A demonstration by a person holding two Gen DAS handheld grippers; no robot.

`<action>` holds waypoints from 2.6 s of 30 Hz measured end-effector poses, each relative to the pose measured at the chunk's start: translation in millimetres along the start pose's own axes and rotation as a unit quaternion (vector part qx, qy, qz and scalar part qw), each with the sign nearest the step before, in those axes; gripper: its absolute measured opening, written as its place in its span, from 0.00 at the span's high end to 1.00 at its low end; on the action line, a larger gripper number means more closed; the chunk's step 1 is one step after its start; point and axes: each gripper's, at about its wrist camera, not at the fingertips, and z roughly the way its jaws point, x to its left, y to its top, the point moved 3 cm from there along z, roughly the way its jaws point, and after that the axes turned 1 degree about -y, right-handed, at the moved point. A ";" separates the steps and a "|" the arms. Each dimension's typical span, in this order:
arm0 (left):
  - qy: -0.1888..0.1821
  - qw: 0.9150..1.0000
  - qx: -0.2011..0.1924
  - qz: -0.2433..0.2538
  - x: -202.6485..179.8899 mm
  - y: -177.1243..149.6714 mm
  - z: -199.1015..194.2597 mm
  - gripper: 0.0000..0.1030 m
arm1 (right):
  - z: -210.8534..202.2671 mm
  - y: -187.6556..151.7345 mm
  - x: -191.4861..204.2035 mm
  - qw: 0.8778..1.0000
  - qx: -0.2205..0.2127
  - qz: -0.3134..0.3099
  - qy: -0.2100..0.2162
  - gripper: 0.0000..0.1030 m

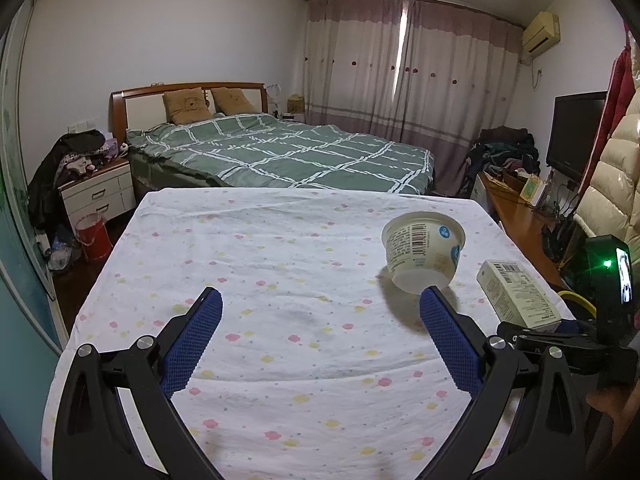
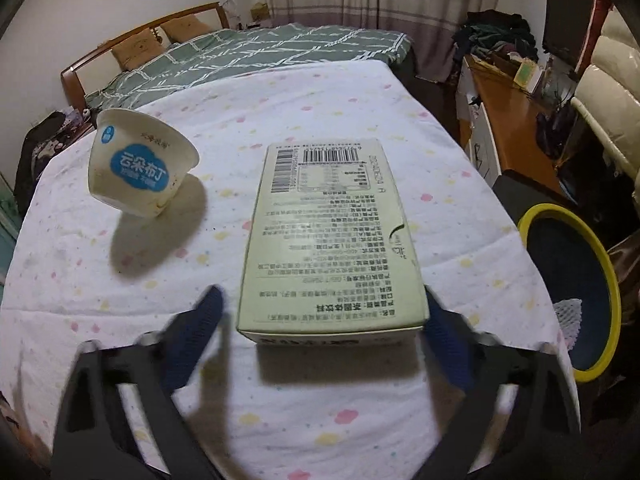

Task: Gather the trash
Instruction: 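Reach the right gripper to the pale green box and grasp it, then carry the pale green box over the yellow bin and open the right gripper, then reach the left gripper to the white yogurt cup and grasp it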

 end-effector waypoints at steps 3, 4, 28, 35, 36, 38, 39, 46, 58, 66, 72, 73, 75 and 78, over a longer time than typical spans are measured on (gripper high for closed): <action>-0.002 1.000 0.000 0.002 -1.1 -0.3 0.1 0.05 | -3.9 0.7 -2.8 1.000 -0.002 -0.002 0.010 0.34; -0.001 1.000 0.000 0.003 -1.3 -0.4 0.2 0.05 | -6.8 0.6 -6.8 1.000 -0.002 0.005 0.021 0.34; -0.002 1.000 0.004 0.016 -6.5 -2.1 1.0 0.05 | -82.4 -9.8 -150.3 0.992 -0.058 0.111 0.007 0.34; -0.006 1.000 0.009 0.022 -9.8 -4.1 1.4 0.05 | -64.7 -18.7 -196.5 0.987 -0.048 0.145 -0.038 0.34; -0.007 1.000 0.009 0.022 -10.1 -4.1 1.4 0.05 | -62.9 -19.0 -198.7 0.987 -0.048 0.146 -0.043 0.34; -0.011 1.000 0.011 0.022 -11.4 -4.9 1.4 0.05 | -59.5 -19.1 -205.5 0.987 -0.047 0.147 -0.054 0.34; -0.013 1.000 0.012 0.023 -12.2 -5.3 1.7 0.05 | -57.9 -19.3 -207.9 0.986 -0.046 0.148 -0.055 0.34; -0.014 0.999 0.016 0.043 -21.4 -8.7 3.8 0.05 | -53.0 -21.8 -220.4 0.983 -0.047 0.161 -0.074 0.22; -0.076 0.993 0.076 0.051 -58.6 6.4 32.5 0.05 | -73.1 -18.2 -182.1 0.984 -0.124 0.120 -0.054 0.20; -0.098 0.986 0.115 0.070 -86.4 25.6 97.6 0.05 | -70.4 -20.6 -171.6 0.984 -0.131 0.115 -0.042 0.20; -0.101 0.982 0.140 0.078 -95.2 25.1 133.4 0.06 | -63.5 -20.3 -173.2 0.985 -0.118 0.119 -0.032 0.20; -0.101 0.982 0.142 0.080 -96.4 25.9 139.0 0.07 | -61.8 -19.9 -173.6 0.986 -0.114 0.120 -0.030 0.20; -0.101 0.981 0.145 0.081 -98.1 28.2 145.4 0.10 | -59.7 -20.0 -173.9 0.986 -0.111 0.123 -0.025 0.20; -0.099 0.980 0.150 0.086 -101.3 31.1 152.9 0.19 | -57.0 -19.5 -174.3 0.986 -0.106 0.124 -0.021 0.20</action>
